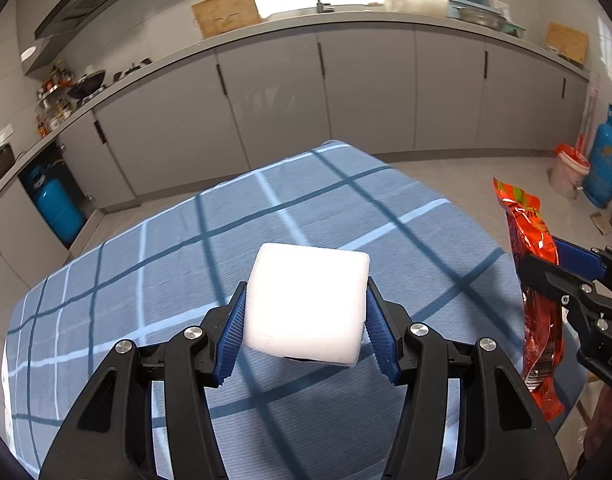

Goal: Collect trash
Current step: 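Carry the white sponge and red packet over the teal basin and open both tools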

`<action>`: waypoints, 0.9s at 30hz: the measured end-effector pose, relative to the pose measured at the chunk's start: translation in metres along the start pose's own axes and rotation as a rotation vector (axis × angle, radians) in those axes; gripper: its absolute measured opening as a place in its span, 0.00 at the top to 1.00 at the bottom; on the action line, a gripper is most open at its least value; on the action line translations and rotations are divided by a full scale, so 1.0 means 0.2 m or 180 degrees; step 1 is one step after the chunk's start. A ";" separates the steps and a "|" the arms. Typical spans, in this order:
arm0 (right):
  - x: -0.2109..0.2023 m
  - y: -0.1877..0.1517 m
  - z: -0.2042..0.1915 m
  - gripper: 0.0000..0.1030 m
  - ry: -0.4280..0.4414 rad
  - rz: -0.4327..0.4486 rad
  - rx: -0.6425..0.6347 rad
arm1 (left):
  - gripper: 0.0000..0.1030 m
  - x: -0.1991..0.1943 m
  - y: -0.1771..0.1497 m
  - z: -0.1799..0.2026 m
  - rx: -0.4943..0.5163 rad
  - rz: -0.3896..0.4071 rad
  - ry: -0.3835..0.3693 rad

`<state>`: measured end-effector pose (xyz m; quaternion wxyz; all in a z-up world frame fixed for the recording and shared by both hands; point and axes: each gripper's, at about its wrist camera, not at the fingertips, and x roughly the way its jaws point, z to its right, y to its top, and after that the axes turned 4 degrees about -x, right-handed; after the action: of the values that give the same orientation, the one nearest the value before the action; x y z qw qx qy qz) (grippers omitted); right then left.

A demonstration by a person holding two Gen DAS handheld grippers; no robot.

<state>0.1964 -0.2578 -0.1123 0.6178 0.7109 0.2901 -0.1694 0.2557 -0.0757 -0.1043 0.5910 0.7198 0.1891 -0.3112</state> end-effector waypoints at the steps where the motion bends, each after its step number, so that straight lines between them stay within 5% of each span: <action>1: -0.01 0.00 0.03 0.58 -0.0020 0.0009 0.0022 | 0.46 0.00 0.01 0.02 0.0014 0.0003 -0.0008; 27: -0.20 -0.13 0.62 0.58 -0.0532 0.0073 0.0458 | 0.46 0.07 0.13 0.67 0.0537 0.0019 -0.0453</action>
<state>0.1639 -0.3855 -0.1312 0.5891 0.7401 0.2165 -0.2415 0.2534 -0.2122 -0.1088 0.5412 0.7436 0.1177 -0.3746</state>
